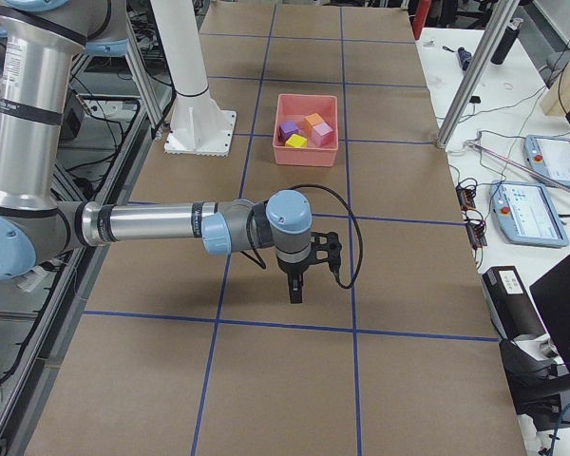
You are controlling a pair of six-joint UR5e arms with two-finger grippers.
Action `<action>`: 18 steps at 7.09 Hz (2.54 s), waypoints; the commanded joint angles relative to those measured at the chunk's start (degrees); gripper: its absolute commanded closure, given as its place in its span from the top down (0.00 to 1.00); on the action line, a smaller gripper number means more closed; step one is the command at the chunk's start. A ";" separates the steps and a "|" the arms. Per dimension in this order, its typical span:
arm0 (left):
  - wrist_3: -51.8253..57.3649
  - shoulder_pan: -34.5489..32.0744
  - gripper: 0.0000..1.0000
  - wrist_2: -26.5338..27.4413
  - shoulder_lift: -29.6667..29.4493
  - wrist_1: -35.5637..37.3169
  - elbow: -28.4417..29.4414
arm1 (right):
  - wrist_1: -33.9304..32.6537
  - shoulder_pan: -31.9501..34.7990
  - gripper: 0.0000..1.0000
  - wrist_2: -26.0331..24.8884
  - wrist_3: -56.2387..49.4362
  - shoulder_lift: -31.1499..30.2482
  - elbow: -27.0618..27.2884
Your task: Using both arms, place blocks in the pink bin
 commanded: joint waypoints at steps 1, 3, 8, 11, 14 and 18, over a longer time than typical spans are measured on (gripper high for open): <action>0.11 -0.12 1.00 -0.30 0.36 -0.35 0.67 | 0.00 0.09 1.00 0.19 -0.04 -1.39 0.62; -0.50 -0.12 1.00 0.23 1.06 -0.35 0.94 | 0.00 1.14 1.00 0.37 -0.04 -2.54 2.02; -4.46 -0.20 1.00 4.52 0.71 -0.17 -0.20 | 0.00 4.22 1.00 -0.15 -3.38 -2.98 2.03; -3.93 -0.20 1.00 4.45 0.97 -0.61 0.24 | -0.87 3.70 1.00 -2.80 -2.33 -0.63 2.21; -3.93 -0.20 1.00 4.36 -0.34 -0.61 -0.37 | -7.27 1.93 1.00 -3.06 -1.18 6.32 0.28; -4.02 -0.20 1.00 2.34 0.27 -1.49 -0.91 | -7.21 1.76 1.00 -2.70 -0.92 6.60 -0.26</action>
